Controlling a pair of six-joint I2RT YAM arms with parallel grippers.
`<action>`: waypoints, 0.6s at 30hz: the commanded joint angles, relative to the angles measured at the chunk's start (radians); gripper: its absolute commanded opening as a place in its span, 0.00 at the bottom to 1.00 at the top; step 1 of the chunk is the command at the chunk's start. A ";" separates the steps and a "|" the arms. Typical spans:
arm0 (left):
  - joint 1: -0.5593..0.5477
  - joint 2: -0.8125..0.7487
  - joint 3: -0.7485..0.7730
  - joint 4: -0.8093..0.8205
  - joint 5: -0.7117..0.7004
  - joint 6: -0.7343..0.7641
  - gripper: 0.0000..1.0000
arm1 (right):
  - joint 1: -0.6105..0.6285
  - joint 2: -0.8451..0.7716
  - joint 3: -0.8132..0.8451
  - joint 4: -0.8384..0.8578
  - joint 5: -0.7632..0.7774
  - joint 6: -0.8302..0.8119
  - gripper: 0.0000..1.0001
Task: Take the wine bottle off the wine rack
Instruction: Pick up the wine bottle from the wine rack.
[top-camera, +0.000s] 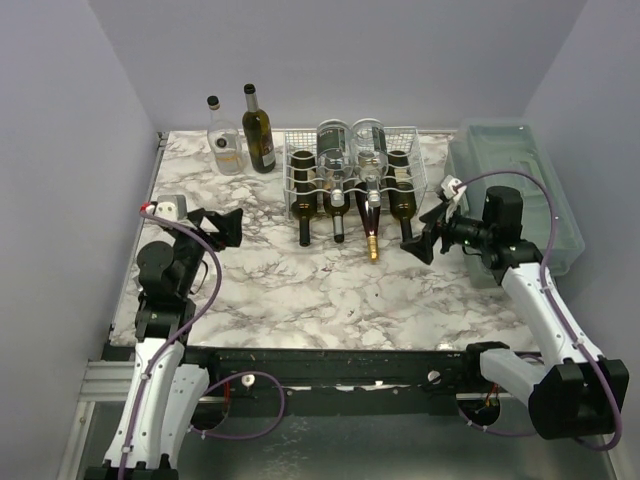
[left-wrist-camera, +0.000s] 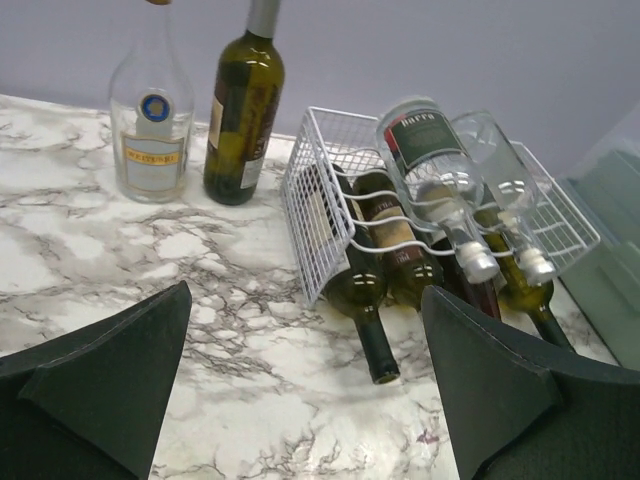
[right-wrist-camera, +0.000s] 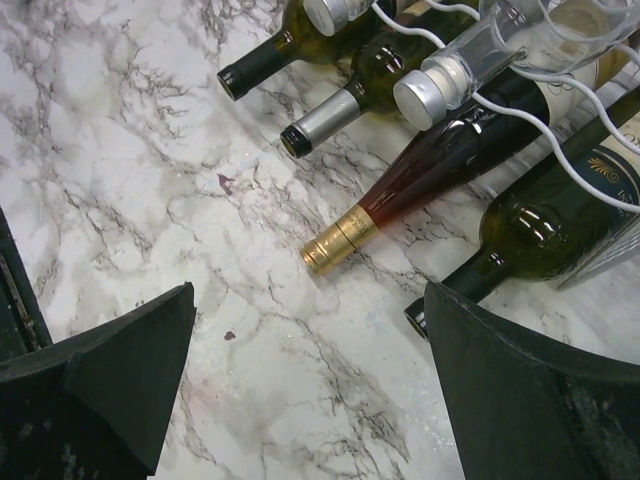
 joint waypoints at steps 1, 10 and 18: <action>-0.086 -0.049 -0.004 -0.055 -0.011 0.105 0.99 | -0.003 0.044 0.122 -0.227 -0.031 -0.168 1.00; -0.099 -0.022 0.012 -0.074 0.071 0.081 0.99 | 0.022 0.169 0.358 -0.371 -0.006 -0.145 1.00; -0.099 -0.013 0.016 -0.075 0.094 0.067 0.99 | 0.161 0.309 0.562 -0.407 0.309 -0.063 1.00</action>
